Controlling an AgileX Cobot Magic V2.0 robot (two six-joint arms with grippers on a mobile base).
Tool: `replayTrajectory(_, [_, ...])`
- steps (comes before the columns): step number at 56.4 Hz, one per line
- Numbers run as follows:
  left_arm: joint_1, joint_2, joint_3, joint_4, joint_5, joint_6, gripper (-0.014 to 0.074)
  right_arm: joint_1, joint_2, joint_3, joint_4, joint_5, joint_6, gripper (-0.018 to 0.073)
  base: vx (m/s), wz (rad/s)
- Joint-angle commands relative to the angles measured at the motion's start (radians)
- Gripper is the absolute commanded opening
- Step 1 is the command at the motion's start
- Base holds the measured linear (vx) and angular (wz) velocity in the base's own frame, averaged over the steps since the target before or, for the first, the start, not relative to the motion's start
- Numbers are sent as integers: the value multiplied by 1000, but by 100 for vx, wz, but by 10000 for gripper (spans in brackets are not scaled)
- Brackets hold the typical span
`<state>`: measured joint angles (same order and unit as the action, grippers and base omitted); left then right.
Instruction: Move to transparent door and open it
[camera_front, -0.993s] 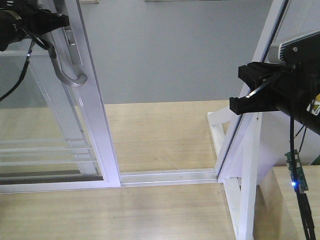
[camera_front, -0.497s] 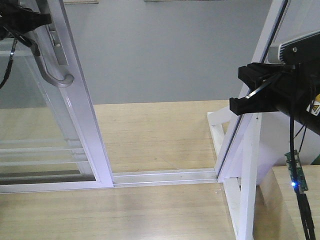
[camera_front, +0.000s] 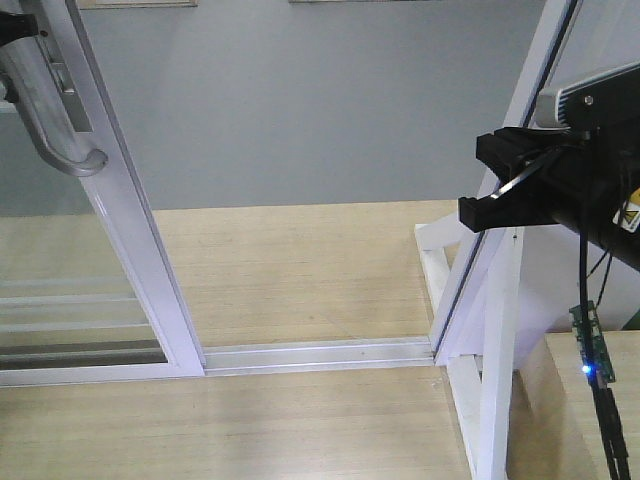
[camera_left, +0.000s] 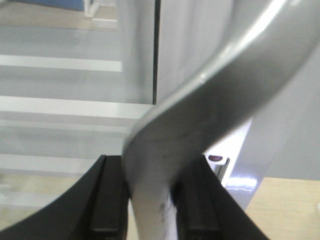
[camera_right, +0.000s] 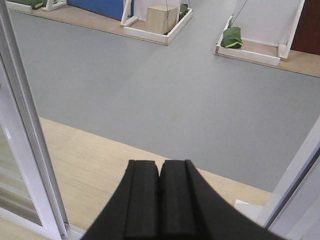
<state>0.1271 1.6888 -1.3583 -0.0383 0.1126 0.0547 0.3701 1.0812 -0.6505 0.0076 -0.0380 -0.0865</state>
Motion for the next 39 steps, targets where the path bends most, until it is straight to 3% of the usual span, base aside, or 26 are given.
replayTrajectory(1, [-15,-175,26,45,-100,7,-3,-3,-20,-29,-8,-63,-9,-6,0,0])
replayTrajectory(15, [-51,-425,285,47,-96,-9,-3,-3,-20,-29,-18,-50,-13,-6,0,0])
replayTrajectory(25, [-180,-648,490,38,-73,-9,-3,-3,-44,-29,-19,12,-13,-6,0,0])
replayTrajectory(39, [-331,-937,723,-82,5,-8,-3,-3,-217,-29,-42,130,-12,-6,0,0])
